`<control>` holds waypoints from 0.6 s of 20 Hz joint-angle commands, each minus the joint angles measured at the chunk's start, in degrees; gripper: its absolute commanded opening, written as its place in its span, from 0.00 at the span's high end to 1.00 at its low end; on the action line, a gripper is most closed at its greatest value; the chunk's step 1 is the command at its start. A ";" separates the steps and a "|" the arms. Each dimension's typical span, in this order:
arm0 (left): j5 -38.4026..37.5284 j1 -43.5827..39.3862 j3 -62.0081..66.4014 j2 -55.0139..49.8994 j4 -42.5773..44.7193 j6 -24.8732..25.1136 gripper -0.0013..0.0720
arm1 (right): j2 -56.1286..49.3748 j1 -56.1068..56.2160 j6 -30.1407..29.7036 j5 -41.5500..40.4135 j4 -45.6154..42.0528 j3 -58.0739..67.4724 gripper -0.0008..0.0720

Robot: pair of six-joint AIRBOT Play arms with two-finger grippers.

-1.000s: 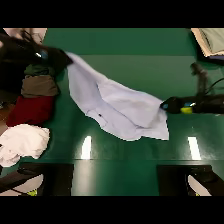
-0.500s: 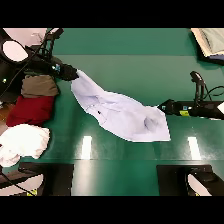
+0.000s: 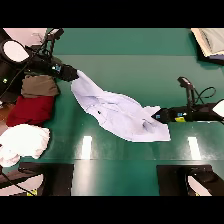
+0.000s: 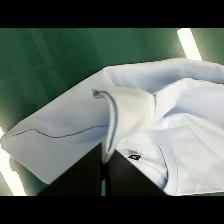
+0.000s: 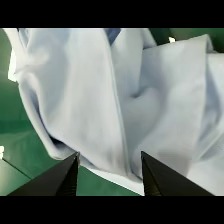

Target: Fold the shirts.

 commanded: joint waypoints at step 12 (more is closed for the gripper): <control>2.60 -0.02 -0.02 -0.04 0.15 0.00 0.95 | -8.61 3.58 -0.17 -6.67 0.11 0.07 0.74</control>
